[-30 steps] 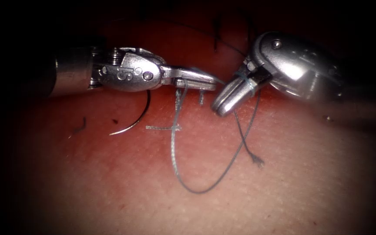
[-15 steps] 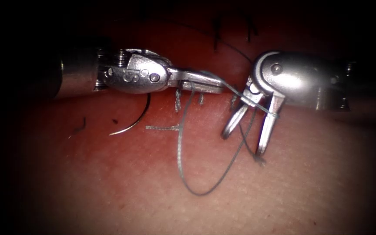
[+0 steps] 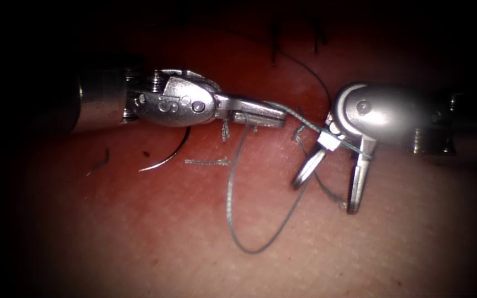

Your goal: Wound Closure

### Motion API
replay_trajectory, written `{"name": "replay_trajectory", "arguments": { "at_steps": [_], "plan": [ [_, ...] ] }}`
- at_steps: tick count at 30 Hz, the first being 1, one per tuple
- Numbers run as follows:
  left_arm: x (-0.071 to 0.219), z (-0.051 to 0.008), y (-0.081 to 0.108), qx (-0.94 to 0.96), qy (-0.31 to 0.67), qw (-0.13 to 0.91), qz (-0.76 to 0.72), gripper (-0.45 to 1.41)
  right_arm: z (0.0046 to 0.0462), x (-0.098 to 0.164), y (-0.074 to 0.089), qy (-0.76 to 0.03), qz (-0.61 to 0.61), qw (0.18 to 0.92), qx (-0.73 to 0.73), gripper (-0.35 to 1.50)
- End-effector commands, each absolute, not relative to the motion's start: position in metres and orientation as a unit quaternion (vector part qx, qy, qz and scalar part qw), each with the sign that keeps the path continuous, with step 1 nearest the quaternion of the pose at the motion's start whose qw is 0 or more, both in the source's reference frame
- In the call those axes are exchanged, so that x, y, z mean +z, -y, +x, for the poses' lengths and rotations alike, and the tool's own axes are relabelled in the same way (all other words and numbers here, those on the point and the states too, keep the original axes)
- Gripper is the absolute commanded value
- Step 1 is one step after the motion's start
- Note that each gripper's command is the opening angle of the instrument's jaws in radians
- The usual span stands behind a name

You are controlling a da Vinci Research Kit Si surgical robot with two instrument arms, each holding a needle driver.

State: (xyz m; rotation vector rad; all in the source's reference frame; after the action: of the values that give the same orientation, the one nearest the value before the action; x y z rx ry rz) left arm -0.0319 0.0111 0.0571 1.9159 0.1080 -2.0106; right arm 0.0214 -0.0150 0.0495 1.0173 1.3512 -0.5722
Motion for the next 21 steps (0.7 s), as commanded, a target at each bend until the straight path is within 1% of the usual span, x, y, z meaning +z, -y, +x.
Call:
{"name": "replay_trajectory", "arguments": {
  "at_steps": [1, 2, 3, 5, 6, 7, 8, 9, 17, 21],
  "plan": [
    [0.0576, -0.0324, -0.0115, -0.711, -0.038, 0.18, 0.678, -0.45, 0.0224, 0.0503, 0.0154, -0.589, 0.445, 0.624, -0.257, 0.69],
    [0.0576, -0.0323, -0.0115, -0.711, -0.039, 0.181, 0.678, -0.45, 0.0224, 0.0504, 0.0155, -0.588, 0.445, 0.624, -0.259, 0.66],
    [0.0576, -0.0322, -0.0114, -0.711, -0.041, 0.179, 0.678, -0.45, 0.0224, 0.0507, 0.0158, -0.586, 0.447, 0.621, -0.268, 0.53],
    [0.0576, -0.0321, -0.0112, -0.712, -0.04, 0.18, 0.677, -0.45, 0.0224, 0.0509, 0.016, -0.585, 0.448, 0.62, -0.27, 0.42],
    [0.0576, -0.0321, -0.0111, -0.712, -0.04, 0.18, 0.677, -0.45, 0.0224, 0.0511, 0.016, -0.582, 0.45, 0.621, -0.27, 0.31],
    [0.0576, -0.032, -0.011, -0.712, -0.04, 0.181, 0.677, -0.45, 0.0224, 0.0512, 0.0159, -0.58, 0.45, 0.623, -0.272, 0.12],
    [0.0577, -0.032, -0.0109, -0.713, -0.042, 0.179, 0.677, -0.45, 0.0224, 0.0513, 0.0159, -0.576, 0.449, 0.625, -0.275, -0.15],
    [0.0577, -0.032, -0.0107, -0.713, -0.042, 0.18, 0.677, -0.45, 0.0224, 0.0514, 0.0158, -0.573, 0.449, 0.627, -0.277, -0.35],
    [0.0573, -0.032, -0.0089, -0.713, -0.043, 0.185, 0.675, -0.45, 0.0225, 0.0518, 0.0137, -0.572, 0.44, 0.645, -0.251, -0.35],
    [0.0564, -0.032, -0.0074, -0.714, -0.042, 0.188, 0.673, -0.45, 0.0222, 0.0511, 0.0124, -0.587, 0.441, 0.639, -0.229, -0.35]
  ]
}}
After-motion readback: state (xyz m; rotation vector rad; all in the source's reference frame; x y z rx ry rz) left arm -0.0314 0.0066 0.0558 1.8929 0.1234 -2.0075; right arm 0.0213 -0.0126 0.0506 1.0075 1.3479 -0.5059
